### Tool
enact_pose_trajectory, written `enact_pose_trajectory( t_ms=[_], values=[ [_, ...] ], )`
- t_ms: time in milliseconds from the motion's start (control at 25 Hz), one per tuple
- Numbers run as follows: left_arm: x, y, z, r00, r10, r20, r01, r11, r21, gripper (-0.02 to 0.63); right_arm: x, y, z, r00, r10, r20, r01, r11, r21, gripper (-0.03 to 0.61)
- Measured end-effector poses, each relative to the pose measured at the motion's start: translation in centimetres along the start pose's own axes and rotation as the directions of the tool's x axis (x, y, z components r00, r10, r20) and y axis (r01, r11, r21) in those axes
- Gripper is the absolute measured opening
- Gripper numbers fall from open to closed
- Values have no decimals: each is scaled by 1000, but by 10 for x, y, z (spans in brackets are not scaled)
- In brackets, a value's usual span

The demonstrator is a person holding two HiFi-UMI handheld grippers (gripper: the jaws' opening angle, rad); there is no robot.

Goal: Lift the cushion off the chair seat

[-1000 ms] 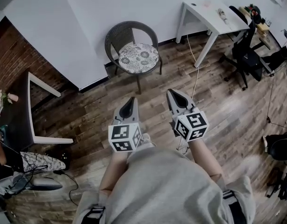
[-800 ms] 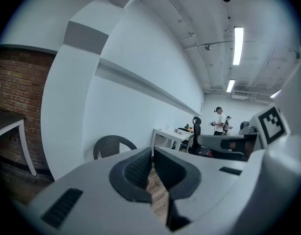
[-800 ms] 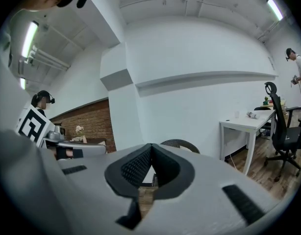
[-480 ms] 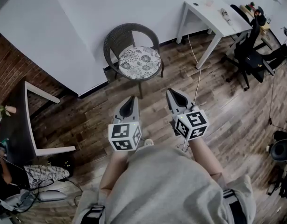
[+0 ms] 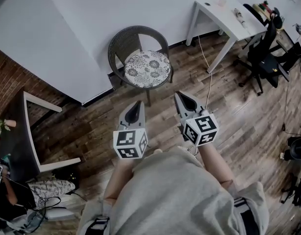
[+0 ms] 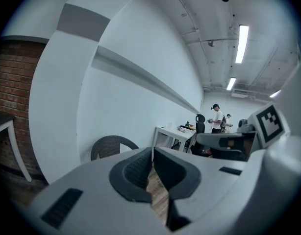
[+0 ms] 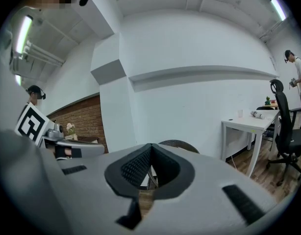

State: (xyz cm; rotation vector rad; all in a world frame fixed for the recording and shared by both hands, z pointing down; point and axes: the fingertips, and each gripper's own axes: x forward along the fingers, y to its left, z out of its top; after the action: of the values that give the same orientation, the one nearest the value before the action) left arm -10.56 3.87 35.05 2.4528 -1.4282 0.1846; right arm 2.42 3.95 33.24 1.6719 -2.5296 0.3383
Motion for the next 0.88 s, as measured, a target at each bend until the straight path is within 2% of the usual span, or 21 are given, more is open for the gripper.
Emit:
enact_pose_trajectory(
  t_ms=[320,520,880],
  values=[
    [26,17,-4,999,39,-24,-39,999,-35,15,28,-15,-8,999,30,-43,-30,1000,-3,0],
    [56,33,-4,997,72,-34,-74,996,-41,15,65,-30,-7,997,68,-45,-68,998,-12,0],
    [137,68,29,990,137,-26,-138,989,-61,15,148,-77,22,990,128,-52,-130,991,-37,0]
  ],
)
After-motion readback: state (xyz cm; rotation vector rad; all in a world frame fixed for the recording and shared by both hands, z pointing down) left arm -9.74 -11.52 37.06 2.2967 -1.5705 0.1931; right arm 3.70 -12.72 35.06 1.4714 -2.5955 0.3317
